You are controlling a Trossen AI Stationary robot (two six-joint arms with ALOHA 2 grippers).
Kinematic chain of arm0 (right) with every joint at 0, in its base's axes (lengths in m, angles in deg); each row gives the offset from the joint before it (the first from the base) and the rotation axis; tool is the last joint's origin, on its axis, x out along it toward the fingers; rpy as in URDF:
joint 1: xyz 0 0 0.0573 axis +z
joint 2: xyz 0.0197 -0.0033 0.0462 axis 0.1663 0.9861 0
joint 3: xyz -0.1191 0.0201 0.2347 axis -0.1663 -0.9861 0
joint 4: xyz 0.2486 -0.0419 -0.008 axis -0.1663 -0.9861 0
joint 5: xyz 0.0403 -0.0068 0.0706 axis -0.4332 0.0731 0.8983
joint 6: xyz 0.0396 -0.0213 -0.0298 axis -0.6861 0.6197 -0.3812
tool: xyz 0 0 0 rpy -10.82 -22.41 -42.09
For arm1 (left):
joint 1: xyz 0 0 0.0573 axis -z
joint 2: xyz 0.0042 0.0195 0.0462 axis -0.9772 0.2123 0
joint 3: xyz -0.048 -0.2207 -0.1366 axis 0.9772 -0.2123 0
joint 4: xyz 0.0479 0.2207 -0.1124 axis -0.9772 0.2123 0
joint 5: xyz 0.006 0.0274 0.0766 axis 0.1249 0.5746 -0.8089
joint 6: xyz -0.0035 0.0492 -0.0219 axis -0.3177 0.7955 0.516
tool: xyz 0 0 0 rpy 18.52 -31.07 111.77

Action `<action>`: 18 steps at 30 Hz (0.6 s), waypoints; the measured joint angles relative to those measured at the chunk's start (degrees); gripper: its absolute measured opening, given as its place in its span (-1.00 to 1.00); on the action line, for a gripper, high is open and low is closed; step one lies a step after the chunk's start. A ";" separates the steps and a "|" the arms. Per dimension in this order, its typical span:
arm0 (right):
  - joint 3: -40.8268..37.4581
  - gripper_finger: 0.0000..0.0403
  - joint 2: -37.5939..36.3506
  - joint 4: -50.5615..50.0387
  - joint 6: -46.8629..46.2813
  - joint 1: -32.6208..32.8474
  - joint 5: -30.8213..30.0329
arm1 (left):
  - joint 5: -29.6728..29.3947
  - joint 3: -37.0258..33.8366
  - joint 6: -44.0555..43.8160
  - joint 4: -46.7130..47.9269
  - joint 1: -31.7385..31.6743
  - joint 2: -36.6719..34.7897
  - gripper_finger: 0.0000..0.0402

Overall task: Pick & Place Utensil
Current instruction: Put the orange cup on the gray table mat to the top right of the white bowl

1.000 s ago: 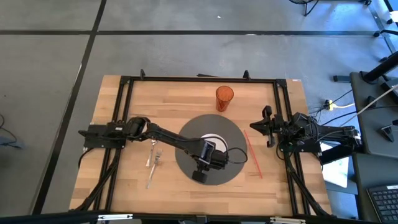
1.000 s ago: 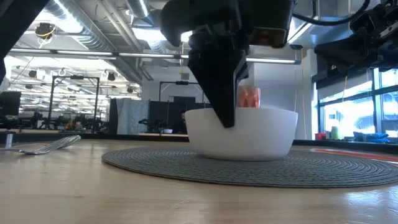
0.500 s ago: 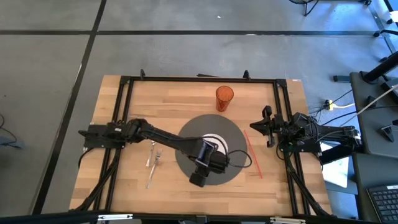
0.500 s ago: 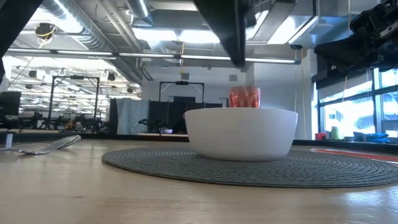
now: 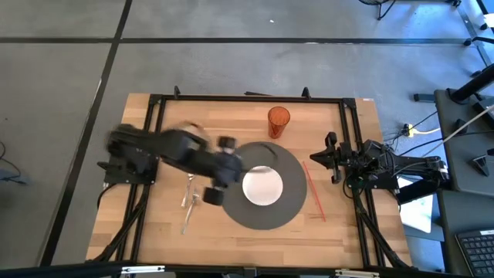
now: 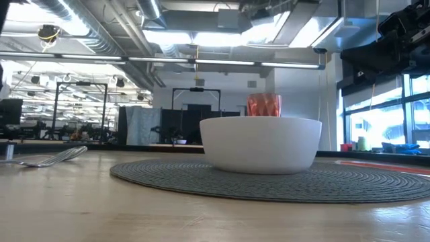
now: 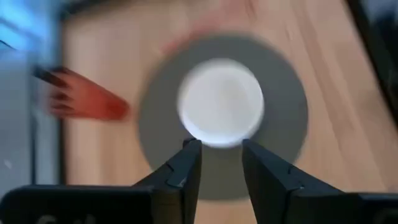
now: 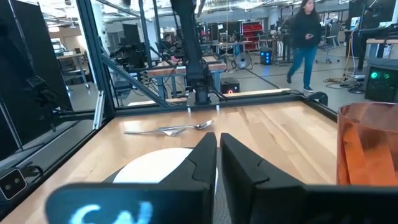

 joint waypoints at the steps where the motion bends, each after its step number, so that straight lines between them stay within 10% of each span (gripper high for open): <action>1: 0.00 -0.88 0.00 0.00 -0.07 0.00 0.00 | -2.31 -2.36 -0.24 -2.79 0.90 -3.50 -0.51; 12: 0.00 -0.88 0.00 0.02 0.19 0.00 -0.07 | -21.17 -55.59 -0.20 -45.51 6.52 -47.15 -0.98; 18: 0.00 -0.88 0.00 0.02 1.17 0.02 -0.10 | -11.83 -87.17 12.42 -76.12 1.68 -66.06 -1.00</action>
